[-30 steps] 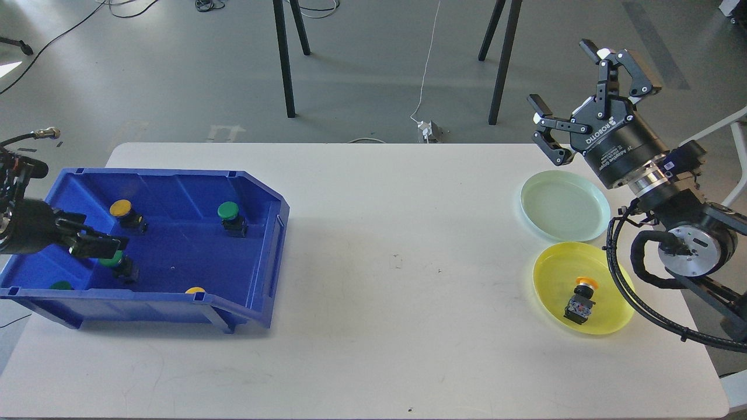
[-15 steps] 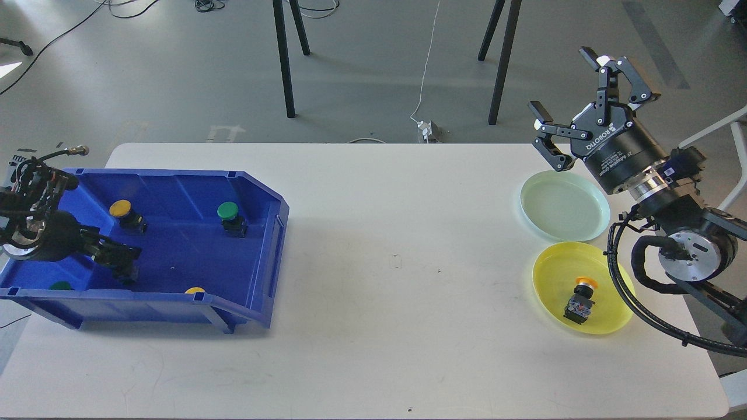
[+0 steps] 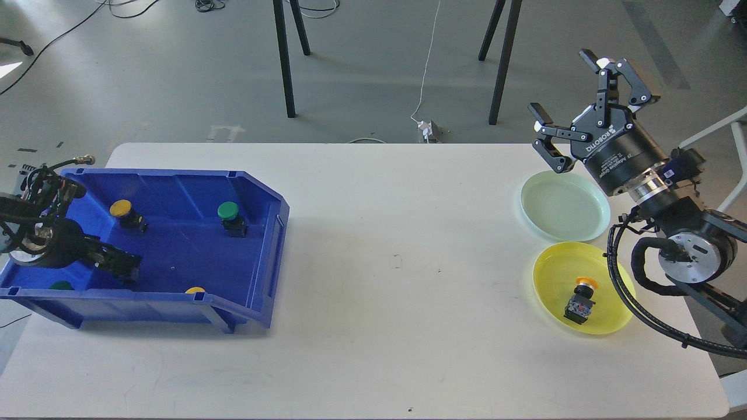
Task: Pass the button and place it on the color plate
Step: 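Lower the left gripper into the blue bin toward a green button, then grasp the green button with the left gripper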
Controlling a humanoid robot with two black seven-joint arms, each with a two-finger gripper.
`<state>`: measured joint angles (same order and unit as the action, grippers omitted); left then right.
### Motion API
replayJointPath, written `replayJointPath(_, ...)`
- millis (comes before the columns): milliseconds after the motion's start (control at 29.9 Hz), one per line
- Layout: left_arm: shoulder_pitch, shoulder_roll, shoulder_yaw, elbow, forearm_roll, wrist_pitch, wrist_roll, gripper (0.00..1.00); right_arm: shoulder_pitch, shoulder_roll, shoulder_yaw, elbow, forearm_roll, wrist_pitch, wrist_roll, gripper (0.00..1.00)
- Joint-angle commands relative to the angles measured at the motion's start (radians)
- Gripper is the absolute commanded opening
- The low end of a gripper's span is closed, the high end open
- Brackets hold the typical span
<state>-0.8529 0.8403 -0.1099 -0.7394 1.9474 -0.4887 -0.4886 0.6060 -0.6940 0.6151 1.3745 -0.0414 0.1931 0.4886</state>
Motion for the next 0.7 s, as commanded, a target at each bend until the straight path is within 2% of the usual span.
replayJointPath(0,0.0,-0.012,0.015,0.015,-0.001,0.0,0.0,0.97,-0.002,-0.001,0.0,0.001,0.0,0.0,0.0,0.96)
replayJointPath(301,0.0,-0.047,0.016,0.064,-0.004,0.0,0.0,0.94,-0.012,-0.001,0.002,0.005,0.0,0.002,0.0,0.96)
replayJointPath(435,0.002,-0.047,0.016,0.064,-0.002,0.0,0.0,0.82,-0.017,-0.001,0.0,0.005,0.0,0.002,0.0,0.96)
replayJointPath(535,0.002,-0.046,0.024,0.064,-0.001,0.0,0.0,0.7,-0.023,-0.001,0.0,0.005,0.0,0.002,0.0,0.96)
replayJointPath(669,0.002,-0.044,0.042,0.064,-0.002,0.0,0.0,0.65,-0.028,-0.001,0.002,0.005,0.0,0.002,0.0,0.96)
